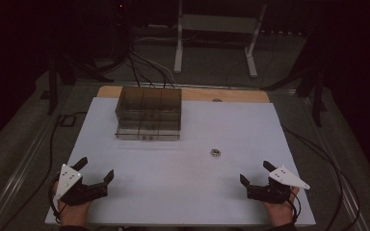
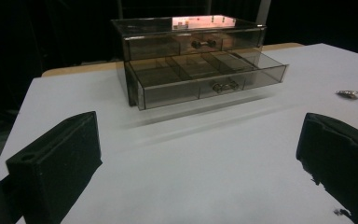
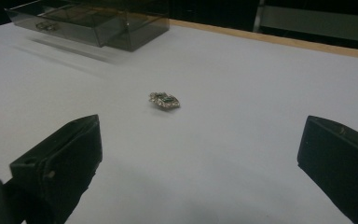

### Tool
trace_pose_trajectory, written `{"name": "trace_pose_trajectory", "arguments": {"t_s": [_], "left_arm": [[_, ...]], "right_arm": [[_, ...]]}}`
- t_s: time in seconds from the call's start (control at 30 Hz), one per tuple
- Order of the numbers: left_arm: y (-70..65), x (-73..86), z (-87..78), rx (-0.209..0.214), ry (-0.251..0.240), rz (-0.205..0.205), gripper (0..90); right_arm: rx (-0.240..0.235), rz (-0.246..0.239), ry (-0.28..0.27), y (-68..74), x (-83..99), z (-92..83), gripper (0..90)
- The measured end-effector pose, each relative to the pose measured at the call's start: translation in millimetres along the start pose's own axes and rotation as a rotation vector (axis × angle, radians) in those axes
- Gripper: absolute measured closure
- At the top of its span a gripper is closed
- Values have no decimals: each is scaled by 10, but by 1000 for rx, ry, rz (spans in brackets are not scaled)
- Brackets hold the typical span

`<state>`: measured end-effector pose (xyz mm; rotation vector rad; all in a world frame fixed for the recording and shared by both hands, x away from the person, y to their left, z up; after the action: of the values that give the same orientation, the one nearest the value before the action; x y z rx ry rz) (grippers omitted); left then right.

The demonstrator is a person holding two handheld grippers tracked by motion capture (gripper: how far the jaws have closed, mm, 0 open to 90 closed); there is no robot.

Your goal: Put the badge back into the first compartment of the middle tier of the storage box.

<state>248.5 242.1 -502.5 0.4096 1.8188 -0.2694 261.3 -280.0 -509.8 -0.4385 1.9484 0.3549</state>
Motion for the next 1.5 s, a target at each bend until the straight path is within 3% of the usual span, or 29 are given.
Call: {"name": "trace_pose_trajectory", "arguments": {"t_s": [0.4, 0.8, 1.03, 1.13, 1.5], "left_arm": [[0, 11, 8, 6, -7, 0, 6], [-7, 20, 28, -32, 36, 22, 6], [5, 25, 26, -50, 39, 20, 6], [1, 33, 44, -54, 43, 25, 6], [23, 52, 64, -65, 49, 25, 6]], "right_arm": [[10, 6, -17, -38, -7, -11, 0], [4, 5, -1, 16, -13, 48, 0], [-9, -10, 38, 91, -32, 136, 0], [1, -20, 54, 107, -87, 174, 0], [-15, 11, 64, 123, -273, 326, 11]]}}
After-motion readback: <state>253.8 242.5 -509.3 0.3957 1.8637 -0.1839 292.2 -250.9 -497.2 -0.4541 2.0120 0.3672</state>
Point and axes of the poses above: each handheld gripper's, and its own axes: z roughly forward along the jaws, x roughly out of its underside, y roughly to its left, the point moved 4 cm from there along z, roughly forward along the jaws, and after that the axes turned 2 degrees about z, right-handed, at the moved point
